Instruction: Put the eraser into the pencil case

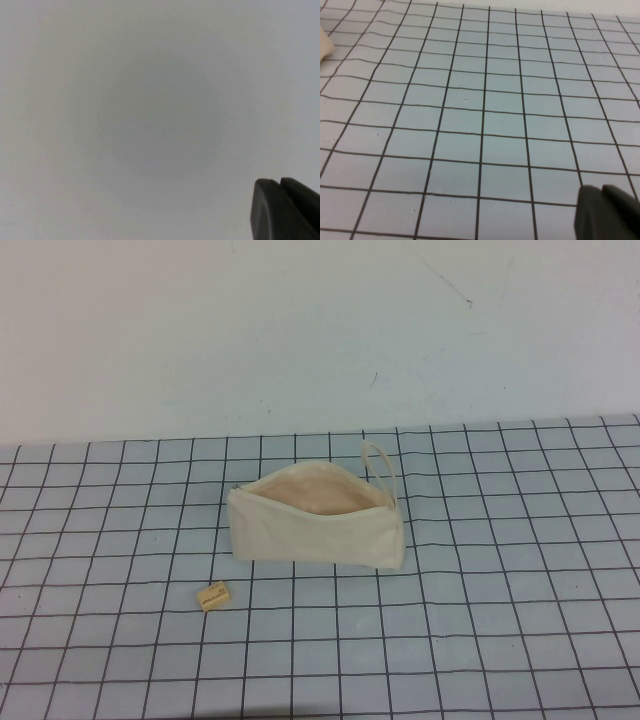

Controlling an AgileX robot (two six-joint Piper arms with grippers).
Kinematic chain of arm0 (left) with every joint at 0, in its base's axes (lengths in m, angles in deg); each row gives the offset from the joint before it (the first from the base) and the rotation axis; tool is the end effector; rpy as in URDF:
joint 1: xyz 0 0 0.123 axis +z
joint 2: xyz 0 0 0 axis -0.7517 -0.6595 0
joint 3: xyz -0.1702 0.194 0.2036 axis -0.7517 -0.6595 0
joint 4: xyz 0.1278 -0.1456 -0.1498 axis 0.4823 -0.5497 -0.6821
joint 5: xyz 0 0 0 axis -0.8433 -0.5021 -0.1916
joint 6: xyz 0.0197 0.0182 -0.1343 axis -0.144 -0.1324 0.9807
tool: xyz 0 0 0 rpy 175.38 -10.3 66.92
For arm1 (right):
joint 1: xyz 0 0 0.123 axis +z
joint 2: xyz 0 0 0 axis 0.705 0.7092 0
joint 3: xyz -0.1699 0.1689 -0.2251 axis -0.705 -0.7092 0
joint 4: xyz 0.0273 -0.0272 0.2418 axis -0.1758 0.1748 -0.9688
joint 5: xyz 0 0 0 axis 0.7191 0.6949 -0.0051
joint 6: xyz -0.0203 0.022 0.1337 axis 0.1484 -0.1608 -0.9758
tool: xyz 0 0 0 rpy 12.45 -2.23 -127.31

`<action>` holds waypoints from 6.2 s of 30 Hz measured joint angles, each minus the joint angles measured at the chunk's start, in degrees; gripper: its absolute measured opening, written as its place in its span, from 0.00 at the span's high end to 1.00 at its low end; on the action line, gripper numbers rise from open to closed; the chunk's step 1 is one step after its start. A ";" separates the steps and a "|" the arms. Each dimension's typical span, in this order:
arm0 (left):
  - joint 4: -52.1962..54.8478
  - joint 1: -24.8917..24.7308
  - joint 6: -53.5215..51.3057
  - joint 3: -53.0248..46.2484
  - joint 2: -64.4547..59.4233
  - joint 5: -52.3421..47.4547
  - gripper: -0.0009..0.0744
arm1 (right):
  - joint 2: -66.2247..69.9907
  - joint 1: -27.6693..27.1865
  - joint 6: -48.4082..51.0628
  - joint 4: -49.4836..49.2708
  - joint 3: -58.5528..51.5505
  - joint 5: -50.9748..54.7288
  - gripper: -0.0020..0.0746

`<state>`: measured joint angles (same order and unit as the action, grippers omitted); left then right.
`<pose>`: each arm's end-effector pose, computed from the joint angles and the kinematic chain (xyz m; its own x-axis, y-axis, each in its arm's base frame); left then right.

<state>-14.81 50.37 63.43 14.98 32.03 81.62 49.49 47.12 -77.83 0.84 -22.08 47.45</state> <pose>0.0238 0.0002 0.2813 0.6034 -0.1328 -0.7863 0.0657 0.9910 -0.1170 0.0463 0.0001 0.1601 -0.2780 -0.1016 -0.9552 -0.0534 0.9945 -0.0902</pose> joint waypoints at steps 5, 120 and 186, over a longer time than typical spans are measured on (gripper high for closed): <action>0.02 0.00 0.86 0.00 0.00 7.40 0.99 | 0.00 0.00 0.00 0.00 0.00 0.00 0.97; -0.38 -14.81 -15.57 82.32 -74.88 -62.32 0.99 | 0.00 0.00 0.00 0.02 0.00 0.00 0.97; -3.81 -2.89 -6.77 0.57 0.03 -53.26 0.99 | 0.00 0.00 0.00 0.12 0.00 0.00 0.97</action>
<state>-18.62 47.48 56.66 15.55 32.06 28.37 49.49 47.12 -77.83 0.96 -22.08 47.45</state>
